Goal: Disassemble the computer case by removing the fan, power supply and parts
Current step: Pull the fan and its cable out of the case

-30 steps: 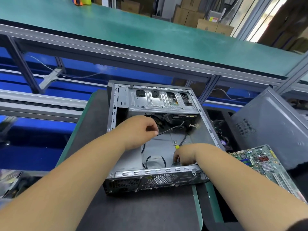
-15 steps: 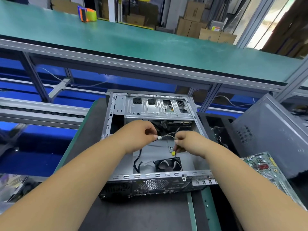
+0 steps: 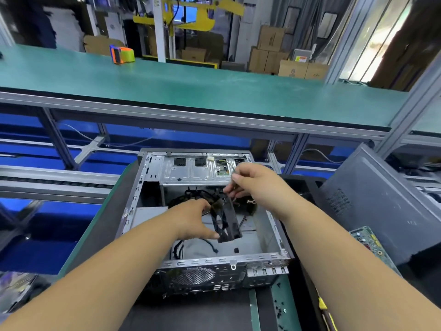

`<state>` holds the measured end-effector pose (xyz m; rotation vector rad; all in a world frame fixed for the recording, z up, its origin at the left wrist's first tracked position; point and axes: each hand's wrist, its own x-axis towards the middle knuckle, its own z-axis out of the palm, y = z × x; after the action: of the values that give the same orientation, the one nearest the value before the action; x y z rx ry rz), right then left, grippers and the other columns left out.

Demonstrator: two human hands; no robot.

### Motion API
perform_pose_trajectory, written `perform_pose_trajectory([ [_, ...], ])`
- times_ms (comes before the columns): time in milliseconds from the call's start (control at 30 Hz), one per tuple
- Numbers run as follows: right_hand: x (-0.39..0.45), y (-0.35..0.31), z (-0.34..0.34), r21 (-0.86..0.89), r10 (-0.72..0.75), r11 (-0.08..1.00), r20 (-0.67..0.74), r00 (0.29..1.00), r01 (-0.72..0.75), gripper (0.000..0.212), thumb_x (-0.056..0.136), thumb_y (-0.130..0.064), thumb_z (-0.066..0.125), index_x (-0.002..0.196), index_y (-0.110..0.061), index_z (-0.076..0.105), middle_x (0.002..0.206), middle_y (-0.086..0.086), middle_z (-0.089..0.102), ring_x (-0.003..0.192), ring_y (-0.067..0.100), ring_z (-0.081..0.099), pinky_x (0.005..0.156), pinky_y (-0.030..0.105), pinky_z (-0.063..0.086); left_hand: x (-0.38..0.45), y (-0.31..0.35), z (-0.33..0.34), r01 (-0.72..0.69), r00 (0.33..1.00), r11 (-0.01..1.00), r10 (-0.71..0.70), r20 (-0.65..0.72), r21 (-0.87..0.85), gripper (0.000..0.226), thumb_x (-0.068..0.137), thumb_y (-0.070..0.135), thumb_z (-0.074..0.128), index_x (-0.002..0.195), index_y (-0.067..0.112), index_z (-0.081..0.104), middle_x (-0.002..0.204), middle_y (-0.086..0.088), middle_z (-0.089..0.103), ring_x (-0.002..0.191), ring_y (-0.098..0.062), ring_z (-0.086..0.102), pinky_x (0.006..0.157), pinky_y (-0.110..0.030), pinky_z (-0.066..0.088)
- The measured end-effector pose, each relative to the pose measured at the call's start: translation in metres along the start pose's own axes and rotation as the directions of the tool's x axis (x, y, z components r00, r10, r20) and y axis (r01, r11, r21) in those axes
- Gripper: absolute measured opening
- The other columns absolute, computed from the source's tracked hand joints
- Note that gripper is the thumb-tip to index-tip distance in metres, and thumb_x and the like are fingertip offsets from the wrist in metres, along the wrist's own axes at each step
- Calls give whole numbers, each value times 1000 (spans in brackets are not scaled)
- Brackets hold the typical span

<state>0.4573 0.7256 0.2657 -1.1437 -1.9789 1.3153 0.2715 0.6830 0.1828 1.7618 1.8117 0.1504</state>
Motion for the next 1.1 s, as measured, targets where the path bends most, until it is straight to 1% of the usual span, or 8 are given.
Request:
perform_pose_trajectory([
  [167, -5, -9, -21, 186, -104, 976, -63, 993, 114, 25, 105, -9, 41, 84, -8, 56, 94, 14, 75, 84, 25, 71, 84, 33, 58, 0, 23, 9, -50, 999, 907, 49, -14, -417, 120, 48, 72, 80, 146, 39, 18, 139, 8, 47, 126, -12, 48, 107, -37, 39],
  [333, -13, -9, -45, 316, -164, 930, -90, 982, 185, 27, 105, -11, 41, 85, -6, 57, 95, 13, 74, 85, 20, 71, 79, 27, 55, 1, 52, 12, -37, 986, 574, 155, 64, -818, 101, 61, 65, 76, 145, 41, 27, 130, 6, 61, 120, -12, 57, 103, -39, 42],
  [500, -24, 1, -72, 237, -192, 946, -137, 972, 220, 24, 103, -11, 45, 84, -11, 59, 93, 10, 75, 84, 18, 70, 81, 28, 56, 12, 83, 19, 8, 996, 475, 74, 50, -880, 88, 57, 51, 82, 134, 41, 40, 122, 3, 66, 114, -19, 63, 93, -41, 49],
  [667, -41, 23, -109, -116, -220, 973, -188, 957, 201, 30, 84, 4, 51, 81, -23, 62, 72, -14, 65, 68, 2, 60, 65, 20, 49, 28, 115, 23, 24, 991, 454, -130, -39, -891, 77, 61, 51, 81, 127, 30, 47, 112, -5, 69, 94, -21, 70, 73, -35, 54],
  [767, -55, 39, -131, -269, -157, 957, -183, 971, 105, 26, 73, -11, 47, 80, -28, 65, 64, -18, 60, 52, 0, 47, 53, 20, 37, 40, 136, 23, -9, 973, 333, -216, -86, -943, 64, 67, 45, 82, 118, 22, 50, 101, -14, 73, 88, -32, 72, 72, -45, 60],
  [900, -65, 64, -145, -134, 12, 990, -219, 976, -42, 25, 78, -40, 49, 100, -39, 60, 93, -12, 67, 89, 13, 65, 83, 37, 53, 52, 170, 31, -28, 967, 308, -232, -104, -951, 56, 66, 41, 85, 105, 25, 48, 103, -14, 69, 96, -34, 69, 89, -56, 53],
  [1000, -69, 84, -152, -95, 77, 991, -177, 981, -95, 72, 67, -73, 56, 128, -37, 43, 100, -7, 64, 92, 15, 68, 87, 41, 55, 54, 200, 42, 10, 979, 335, -195, -59, -942, 67, 59, 42, 86, 109, 23, 46, 104, -13, 68, 97, -32, 67, 88, -50, 54],
  [1100, -70, 107, -161, -89, 123, 986, -159, 980, -139, 82, 65, -69, 65, 135, -34, 40, 107, -5, 61, 95, 15, 67, 87, 40, 55, 57, 225, 50, 64, 994, 278, -107, 35, -958, 64, 72, 38, 81, 123, 10, 56, 106, -17, 70, 89, -32, 70, 75, -43, 58],
])
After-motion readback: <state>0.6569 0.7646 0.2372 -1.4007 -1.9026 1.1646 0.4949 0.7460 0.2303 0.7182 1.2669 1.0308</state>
